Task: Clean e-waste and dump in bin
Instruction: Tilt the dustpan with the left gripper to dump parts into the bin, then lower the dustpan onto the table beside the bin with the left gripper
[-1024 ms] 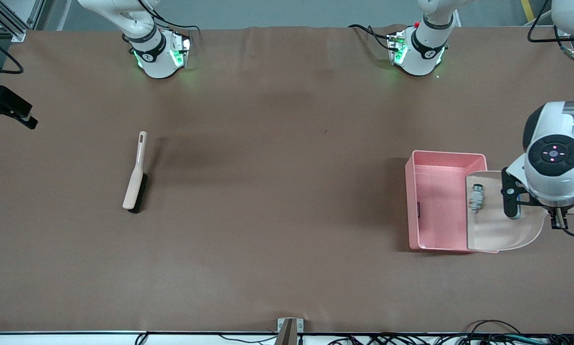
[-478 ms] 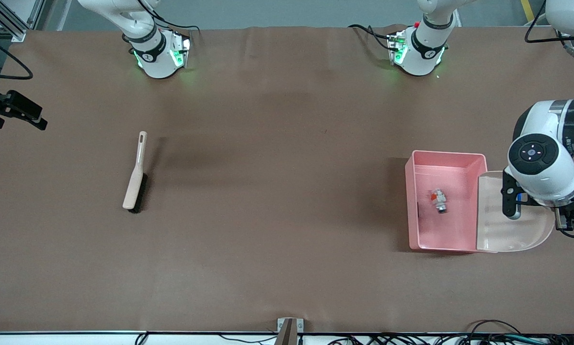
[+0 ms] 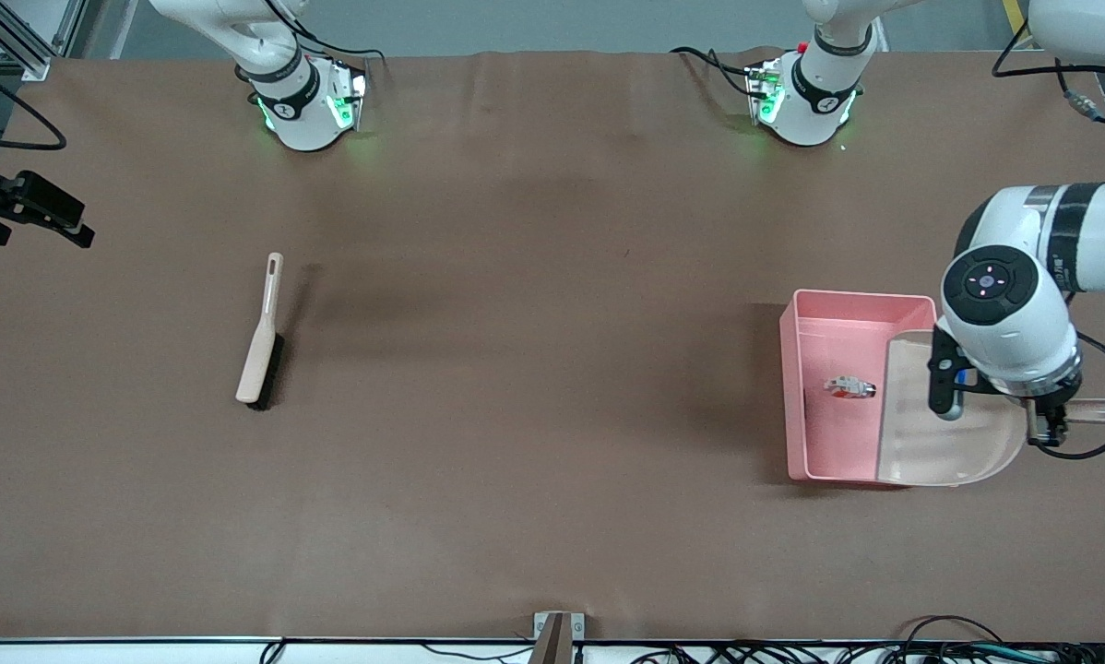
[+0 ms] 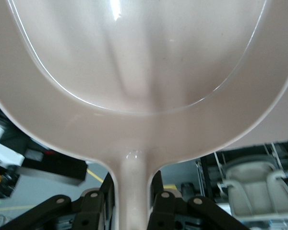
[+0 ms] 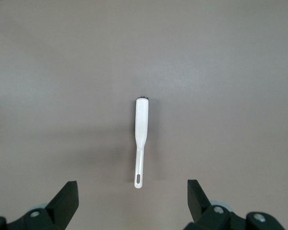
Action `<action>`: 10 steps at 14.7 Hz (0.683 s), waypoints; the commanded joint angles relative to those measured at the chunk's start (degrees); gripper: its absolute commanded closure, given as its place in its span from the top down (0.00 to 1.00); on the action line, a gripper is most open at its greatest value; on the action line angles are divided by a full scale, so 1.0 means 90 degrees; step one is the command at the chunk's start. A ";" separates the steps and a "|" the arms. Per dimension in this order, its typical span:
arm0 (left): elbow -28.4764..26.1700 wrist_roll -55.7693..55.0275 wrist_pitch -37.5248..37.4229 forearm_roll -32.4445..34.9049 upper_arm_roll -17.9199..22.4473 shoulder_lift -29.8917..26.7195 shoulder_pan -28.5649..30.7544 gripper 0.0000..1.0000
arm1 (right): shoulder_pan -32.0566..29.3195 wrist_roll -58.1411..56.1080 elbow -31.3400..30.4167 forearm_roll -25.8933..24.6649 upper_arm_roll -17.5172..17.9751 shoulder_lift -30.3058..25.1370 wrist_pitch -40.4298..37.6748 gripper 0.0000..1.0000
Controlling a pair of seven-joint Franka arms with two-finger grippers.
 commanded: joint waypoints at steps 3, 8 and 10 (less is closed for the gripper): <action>0.0190 -0.0787 -0.0167 -0.0779 -0.0434 0.0192 -0.0337 0.00 | 0.0047 0.0032 0.0074 -0.0074 -0.0002 -0.0005 -0.0061 1.00; 0.0209 -0.2531 -0.0069 -0.2006 -0.0464 0.0816 -0.1148 0.00 | 0.0057 0.0032 0.0074 -0.0084 -0.0002 -0.0005 -0.0051 1.00; 0.0200 -0.3606 0.0106 -0.2254 -0.0464 0.0993 -0.1460 0.00 | 0.0067 0.0032 0.0074 -0.0084 -0.0002 -0.0005 -0.0041 1.00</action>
